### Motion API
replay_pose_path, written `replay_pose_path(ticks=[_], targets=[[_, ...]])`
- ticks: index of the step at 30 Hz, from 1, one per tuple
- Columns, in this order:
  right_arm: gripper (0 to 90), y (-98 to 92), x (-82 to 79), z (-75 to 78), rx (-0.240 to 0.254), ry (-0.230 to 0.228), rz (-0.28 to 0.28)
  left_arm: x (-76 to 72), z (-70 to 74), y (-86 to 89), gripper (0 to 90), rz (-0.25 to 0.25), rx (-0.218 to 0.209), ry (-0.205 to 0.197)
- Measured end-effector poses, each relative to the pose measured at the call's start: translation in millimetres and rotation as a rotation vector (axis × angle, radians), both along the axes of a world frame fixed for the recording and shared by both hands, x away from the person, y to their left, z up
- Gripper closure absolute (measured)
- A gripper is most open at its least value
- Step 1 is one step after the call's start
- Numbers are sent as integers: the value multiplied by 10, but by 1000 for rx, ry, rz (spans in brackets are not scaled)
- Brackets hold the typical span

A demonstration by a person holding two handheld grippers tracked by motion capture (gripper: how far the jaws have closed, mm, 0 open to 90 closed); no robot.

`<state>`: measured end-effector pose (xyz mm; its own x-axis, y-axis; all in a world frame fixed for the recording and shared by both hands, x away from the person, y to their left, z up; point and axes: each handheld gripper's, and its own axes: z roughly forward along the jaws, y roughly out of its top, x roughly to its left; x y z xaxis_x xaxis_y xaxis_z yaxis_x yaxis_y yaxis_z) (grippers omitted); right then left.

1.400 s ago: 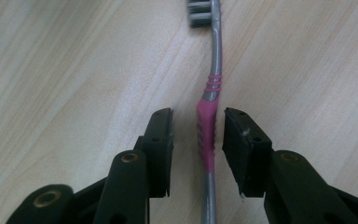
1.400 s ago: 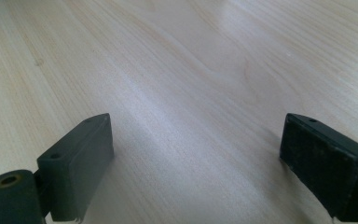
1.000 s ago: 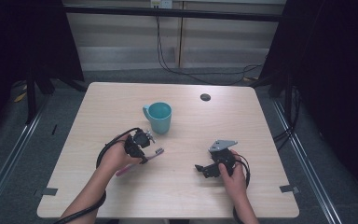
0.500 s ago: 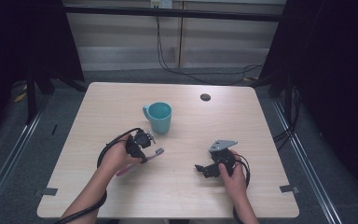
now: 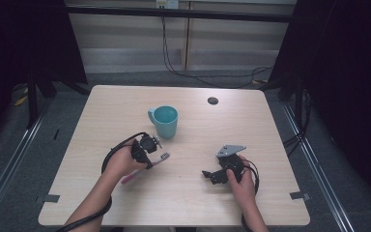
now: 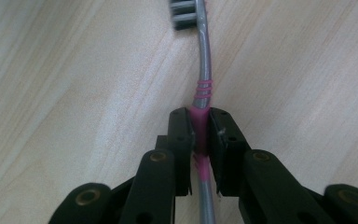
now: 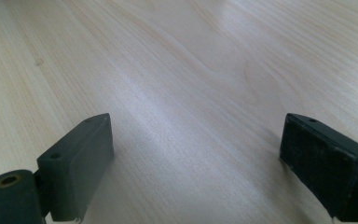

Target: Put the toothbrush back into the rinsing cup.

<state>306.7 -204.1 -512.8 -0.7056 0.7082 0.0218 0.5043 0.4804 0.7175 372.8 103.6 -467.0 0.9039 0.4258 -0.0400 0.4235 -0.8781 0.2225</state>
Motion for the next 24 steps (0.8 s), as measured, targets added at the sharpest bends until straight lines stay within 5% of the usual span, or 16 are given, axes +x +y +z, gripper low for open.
replay_pose_path(ticks=[9,24], targets=[[90,0,1,0,1,0,0,8,24,39,798,27,-70,12],[86,16,7,1,0,3,-18,-2,285,65,798,31,-148,-15]])
